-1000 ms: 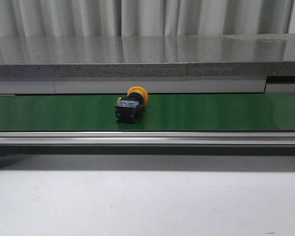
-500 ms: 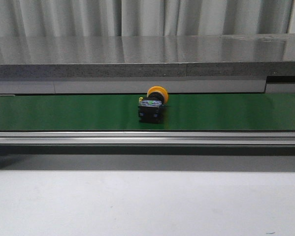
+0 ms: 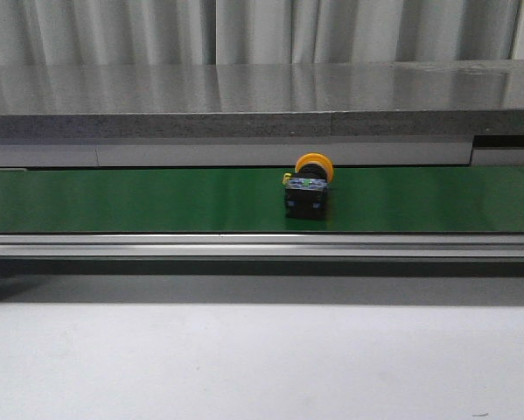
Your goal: Move button from left to right
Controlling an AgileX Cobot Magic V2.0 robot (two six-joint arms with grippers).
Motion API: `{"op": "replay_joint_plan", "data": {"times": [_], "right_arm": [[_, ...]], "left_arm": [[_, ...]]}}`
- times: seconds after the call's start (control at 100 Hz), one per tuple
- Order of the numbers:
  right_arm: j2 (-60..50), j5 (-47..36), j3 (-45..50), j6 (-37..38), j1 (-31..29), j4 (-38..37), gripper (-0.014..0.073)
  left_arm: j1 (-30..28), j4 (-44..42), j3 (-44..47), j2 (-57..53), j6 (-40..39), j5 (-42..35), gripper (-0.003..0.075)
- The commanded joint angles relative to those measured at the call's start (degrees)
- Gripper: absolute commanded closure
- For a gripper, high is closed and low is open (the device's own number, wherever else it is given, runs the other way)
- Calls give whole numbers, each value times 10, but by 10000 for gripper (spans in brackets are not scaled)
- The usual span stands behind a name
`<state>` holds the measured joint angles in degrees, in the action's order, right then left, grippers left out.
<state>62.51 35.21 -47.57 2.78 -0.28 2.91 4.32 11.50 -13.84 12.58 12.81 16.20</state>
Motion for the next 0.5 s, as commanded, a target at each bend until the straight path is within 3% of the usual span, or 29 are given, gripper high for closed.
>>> {"op": "replay_joint_plan", "data": {"times": [0.0, 0.08, 0.18, 0.49], "right_arm": [[-7, -30, -21, -2, 0, 2, 351], [-7, -30, -21, -2, 0, 2, 186], [-7, -32, -21, -2, 0, 5, 53], [0, -48, -26, -2, 26, 32, 45]], "left_arm": [[5, 9, -16, 5, -1, -48, 715], [5, 9, -16, 5, -1, -48, 715], [5, 9, -16, 5, -1, -48, 715], [5, 9, -16, 5, -1, -48, 715]]}}
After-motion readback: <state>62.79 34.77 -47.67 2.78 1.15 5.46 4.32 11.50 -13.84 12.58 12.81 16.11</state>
